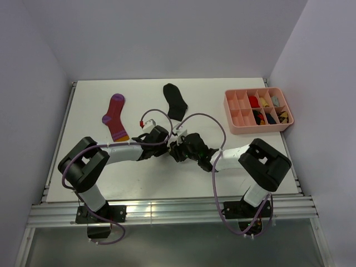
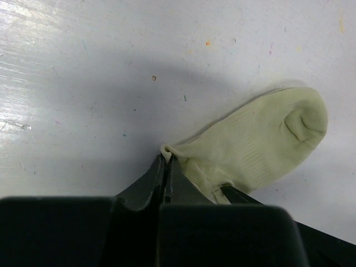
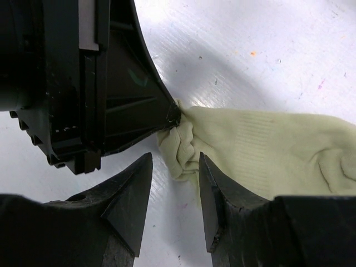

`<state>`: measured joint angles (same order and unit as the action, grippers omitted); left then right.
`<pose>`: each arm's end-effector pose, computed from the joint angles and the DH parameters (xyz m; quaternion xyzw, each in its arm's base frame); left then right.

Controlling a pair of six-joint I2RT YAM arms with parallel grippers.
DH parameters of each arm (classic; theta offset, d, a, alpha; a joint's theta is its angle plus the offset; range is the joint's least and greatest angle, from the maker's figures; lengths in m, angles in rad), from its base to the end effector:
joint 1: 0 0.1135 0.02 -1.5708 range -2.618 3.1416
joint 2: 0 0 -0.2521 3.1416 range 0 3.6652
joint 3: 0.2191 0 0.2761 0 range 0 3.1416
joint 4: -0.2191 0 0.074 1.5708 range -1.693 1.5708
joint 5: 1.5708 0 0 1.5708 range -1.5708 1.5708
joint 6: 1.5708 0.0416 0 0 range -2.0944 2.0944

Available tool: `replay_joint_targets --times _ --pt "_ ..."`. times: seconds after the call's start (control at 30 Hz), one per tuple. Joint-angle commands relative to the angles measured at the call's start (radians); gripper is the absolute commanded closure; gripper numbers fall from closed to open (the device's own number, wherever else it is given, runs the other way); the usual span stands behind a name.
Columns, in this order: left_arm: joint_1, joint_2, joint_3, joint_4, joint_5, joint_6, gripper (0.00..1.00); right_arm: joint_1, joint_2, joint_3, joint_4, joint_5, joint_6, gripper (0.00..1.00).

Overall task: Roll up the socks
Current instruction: Roll the sock at the center of the board.

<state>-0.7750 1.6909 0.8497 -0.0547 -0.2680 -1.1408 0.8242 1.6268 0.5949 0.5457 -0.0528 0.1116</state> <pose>0.2548 -0.2342 0.1138 -0.2136 0.9115 -0.1959 0.2919 0.2198 0.2408 0.1107 -0.3114 0.7977 0.2529 0.4503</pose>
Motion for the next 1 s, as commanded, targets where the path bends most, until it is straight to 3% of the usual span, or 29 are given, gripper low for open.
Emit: replay_joint_targets --times 0.0,0.43,0.53,0.63,0.73,0.77,0.87,0.9,0.97 --pt "-0.001 -0.028 0.026 -0.023 -0.014 0.015 1.00 0.013 0.018 0.045 0.062 -0.004 -0.038 0.54" --pt "-0.003 -0.023 0.019 -0.005 0.000 -0.013 1.00 0.046 0.126 0.112 -0.016 0.036 -0.063 0.58" --pt "-0.001 -0.025 0.014 0.001 0.004 -0.025 1.00 0.056 0.140 0.124 -0.044 0.074 -0.052 0.66" --pt "-0.001 -0.037 0.006 0.007 0.001 -0.037 1.00 0.056 0.153 0.143 -0.078 0.100 -0.036 0.87" --pt "-0.003 -0.060 -0.006 0.012 -0.014 -0.051 0.99 0.052 0.148 0.143 -0.084 0.099 -0.006 1.00" --pt "-0.001 -0.069 -0.012 0.015 -0.022 -0.056 0.98 0.047 0.140 0.141 -0.087 0.079 0.005 1.00" --pt "-0.001 -0.114 -0.061 0.045 -0.051 -0.086 0.85 0.010 0.119 0.122 -0.078 0.003 0.065 1.00" --pt "-0.001 -0.126 -0.072 0.046 -0.057 -0.091 0.72 -0.003 0.114 0.117 -0.075 -0.021 0.106 1.00" --pt "-0.003 -0.152 -0.093 0.082 -0.076 -0.102 0.59 -0.048 0.107 0.096 -0.056 -0.105 0.150 1.00"
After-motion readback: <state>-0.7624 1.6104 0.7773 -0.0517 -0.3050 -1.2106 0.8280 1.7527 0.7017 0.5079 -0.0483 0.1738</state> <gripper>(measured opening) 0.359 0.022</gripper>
